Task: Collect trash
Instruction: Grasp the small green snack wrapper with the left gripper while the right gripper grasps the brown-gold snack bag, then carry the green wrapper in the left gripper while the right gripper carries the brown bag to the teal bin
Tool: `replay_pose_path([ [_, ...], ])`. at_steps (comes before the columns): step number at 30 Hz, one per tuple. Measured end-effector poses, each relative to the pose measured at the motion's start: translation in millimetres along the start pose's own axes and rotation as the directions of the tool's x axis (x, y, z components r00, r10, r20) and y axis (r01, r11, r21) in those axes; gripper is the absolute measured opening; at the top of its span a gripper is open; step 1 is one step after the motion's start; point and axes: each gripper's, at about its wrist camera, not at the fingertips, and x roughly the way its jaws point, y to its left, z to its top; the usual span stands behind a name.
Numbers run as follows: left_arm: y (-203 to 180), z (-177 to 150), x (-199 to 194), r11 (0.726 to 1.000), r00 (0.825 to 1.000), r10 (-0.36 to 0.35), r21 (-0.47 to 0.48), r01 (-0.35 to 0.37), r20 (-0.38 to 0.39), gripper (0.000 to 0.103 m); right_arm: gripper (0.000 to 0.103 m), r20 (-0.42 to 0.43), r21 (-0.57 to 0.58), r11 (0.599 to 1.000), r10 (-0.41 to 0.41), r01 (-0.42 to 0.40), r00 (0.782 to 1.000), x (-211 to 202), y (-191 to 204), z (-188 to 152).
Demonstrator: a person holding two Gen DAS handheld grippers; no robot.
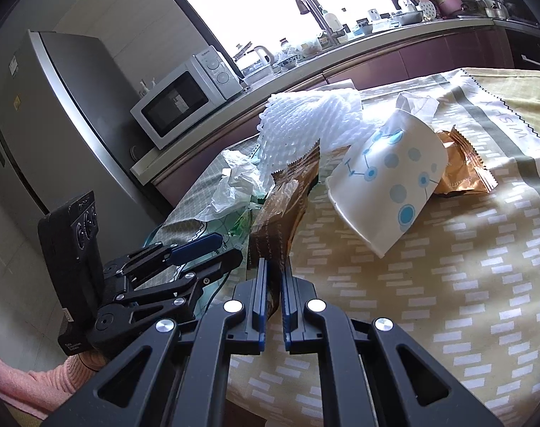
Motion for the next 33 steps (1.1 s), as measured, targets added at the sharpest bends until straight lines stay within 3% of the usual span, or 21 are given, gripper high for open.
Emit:
replay_pose_path([
  [1, 0, 1, 2, 1.0, 1.0, -0.01, -0.005, 0.01, -0.009, 0.004, 0.006, 0.001, 0.002, 1.0, 0.0, 0.0, 1.0, 0, -1, 0],
  [2, 1, 1, 3, 1.0, 1.0, -0.021, -0.016, 0.021, -0.018, 0.001, 0.006, 0.001, 0.002, 1.0, 0.001, -0.001, 1.0, 0, -2, 1],
  [11, 11, -5, -17, 0.996, 0.998, -0.055, -0.072, 0.057, 0.027, 0.001, 0.006, 0.007, -0.041, 0.999, -0.003, 0.003, 1.0, -1, 8, 4],
  [13, 9, -4, -26, 0.998, 0.998, -0.028, -0.057, 0.031, 0.05, 0.001, 0.006, 0.009, -0.041, 0.999, -0.003, 0.003, 1.0, 0, 9, 5],
  [17, 0, 5, -29, 1.0, 0.996, -0.007, -0.007, 0.007, 0.094, 0.035, 0.006, 0.012, -0.029, 1.0, -0.006, 0.007, 1.0, 1, 6, 5],
  [22, -9, 20, -7, 0.997, 0.997, 0.013, 0.069, -0.018, 0.078, 0.037, 0.006, 0.011, -0.02, 1.0, -0.009, 0.009, 1.0, 0, 4, 3],
  [24, -9, 24, 5, 0.998, 1.0, 0.003, 0.068, -0.005, 0.027, 0.034, 0.006, 0.011, -0.018, 1.0, -0.007, 0.007, 1.0, 0, 3, 2],
  [27, -15, 24, 8, 0.995, 1.0, 0.015, 0.101, -0.018, 0.022, 0.024, 0.006, 0.011, -0.007, 1.0, -0.004, 0.005, 1.0, 0, -1, 2],
  [29, -15, 24, 12, 0.995, 1.0, 0.018, 0.094, -0.018, -0.001, 0.002, 0.006, 0.009, 0.0, 1.0, -0.003, 0.003, 1.0, 1, -3, 2],
  [33, -11, 24, 13, 0.998, 1.0, 0.003, 0.062, -0.003, 0.001, 0.001, 0.006, 0.013, -0.002, 1.0, -0.001, 0.001, 1.0, 0, -3, 2],
])
